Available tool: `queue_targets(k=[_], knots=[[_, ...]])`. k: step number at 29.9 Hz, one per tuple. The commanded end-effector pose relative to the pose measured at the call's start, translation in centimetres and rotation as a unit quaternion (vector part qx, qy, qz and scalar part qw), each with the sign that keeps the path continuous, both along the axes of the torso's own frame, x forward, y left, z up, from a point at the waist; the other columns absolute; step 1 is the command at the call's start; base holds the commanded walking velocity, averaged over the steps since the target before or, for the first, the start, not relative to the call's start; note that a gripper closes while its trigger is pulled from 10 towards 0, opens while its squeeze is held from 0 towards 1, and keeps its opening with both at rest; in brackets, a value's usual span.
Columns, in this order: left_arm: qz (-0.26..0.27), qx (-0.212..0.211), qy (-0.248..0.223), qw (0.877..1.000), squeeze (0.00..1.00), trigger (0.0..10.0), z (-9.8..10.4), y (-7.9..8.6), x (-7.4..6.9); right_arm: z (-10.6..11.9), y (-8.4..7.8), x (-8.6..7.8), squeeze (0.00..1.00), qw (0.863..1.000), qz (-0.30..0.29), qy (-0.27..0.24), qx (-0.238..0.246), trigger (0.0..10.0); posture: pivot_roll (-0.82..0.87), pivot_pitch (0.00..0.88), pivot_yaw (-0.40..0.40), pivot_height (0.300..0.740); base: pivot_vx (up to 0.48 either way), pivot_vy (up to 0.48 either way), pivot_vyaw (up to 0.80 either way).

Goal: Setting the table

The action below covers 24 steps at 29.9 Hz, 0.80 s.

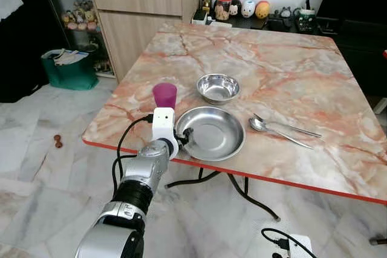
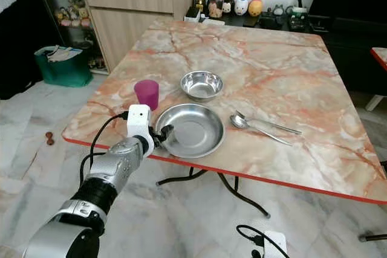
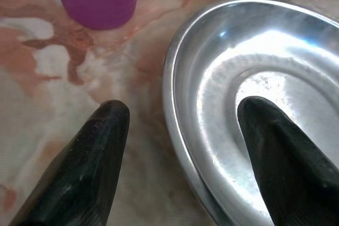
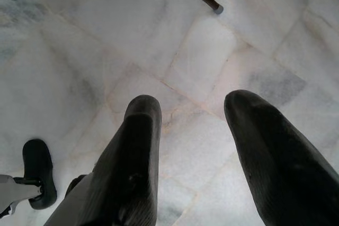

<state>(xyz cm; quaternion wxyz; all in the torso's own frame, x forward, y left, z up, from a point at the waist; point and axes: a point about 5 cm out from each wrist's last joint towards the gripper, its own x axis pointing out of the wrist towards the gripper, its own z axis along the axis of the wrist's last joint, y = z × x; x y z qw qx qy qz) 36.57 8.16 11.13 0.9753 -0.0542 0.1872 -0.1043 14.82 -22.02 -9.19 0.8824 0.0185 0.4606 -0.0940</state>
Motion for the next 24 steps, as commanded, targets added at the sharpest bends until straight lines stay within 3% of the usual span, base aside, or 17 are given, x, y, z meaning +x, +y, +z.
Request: queue_targets(k=[1,14,15,16,17,18,19,20,21,23,24], knots=[[0.005,0.021,-0.005,1.0,0.0,10.0,0.3,-0.1,0.4,0.0,0.0,0.1,0.0,1.0,0.0,0.001,0.0,10.0,0.11,0.0,-0.022,0.74,0.0,0.0,0.0],[0.015,0.036,0.013,0.999,0.0,10.0,-0.5,-0.1,0.4,0.0,0.0,0.1,0.0,1.0,0.002,0.001,0.0,10.0,0.11,0.0,-0.016,0.74,0.0,0.0,0.0],[0.012,0.037,0.017,0.999,0.0,6.7,-0.7,-0.2,0.4,0.0,0.0,0.1,0.0,1.0,0.002,0.001,0.0,10.0,0.11,0.0,-0.016,0.74,0.0,0.0,0.0],[0.01,0.038,0.018,0.999,0.0,6.7,-0.8,-0.2,0.3,0.0,0.0,0.1,0.0,1.0,0.002,0.002,0.0,10.0,0.11,0.0,-0.016,0.74,0.0,0.0,0.0],[0.006,0.04,0.019,0.999,0.0,3.5,-0.8,-0.3,0.3,0.0,0.0,0.2,0.0,1.0,0.003,0.002,0.0,10.0,0.11,0.0,-0.015,0.74,0.0,0.0,0.0],[0.005,0.04,0.02,0.999,0.0,2.7,-0.9,-0.3,0.3,0.0,0.0,0.2,0.0,1.0,0.003,0.002,0.0,10.0,0.11,0.0,-0.015,0.74,0.0,0.0,0.0],[0.005,0.039,0.021,0.999,0.0,2.7,-0.9,-0.3,0.3,0.0,0.0,0.2,0.0,1.0,0.003,0.002,0.0,10.0,0.11,0.0,-0.015,0.74,0.0,0.0,0.0],[0.004,0.04,0.021,0.999,0.0,1.3,-0.9,-0.3,0.3,0.0,0.0,0.2,0.0,1.0,0.003,0.002,0.0,10.0,0.11,0.0,-0.015,0.74,0.0,0.0,0.0],[0.004,0.04,0.021,0.999,0.0,1.3,-0.9,-0.3,0.3,0.0,0.0,0.2,0.0,1.0,0.003,0.002,0.0,10.0,0.11,0.0,-0.015,0.74,0.0,0.0,0.0],[0.004,0.041,0.023,0.999,0.0,0.0,-1.0,-0.3,0.2,0.0,0.0,0.2,0.0,1.0,0.004,0.002,0.0,10.0,0.11,0.0,-0.015,0.74,0.0,0.0,0.0],[0.003,0.041,0.024,0.999,0.0,0.0,-1.0,-0.3,0.2,0.0,0.0,0.2,0.0,1.0,0.005,0.002,0.0,10.0,0.11,0.0,-0.016,0.74,0.0,0.0,0.0]])
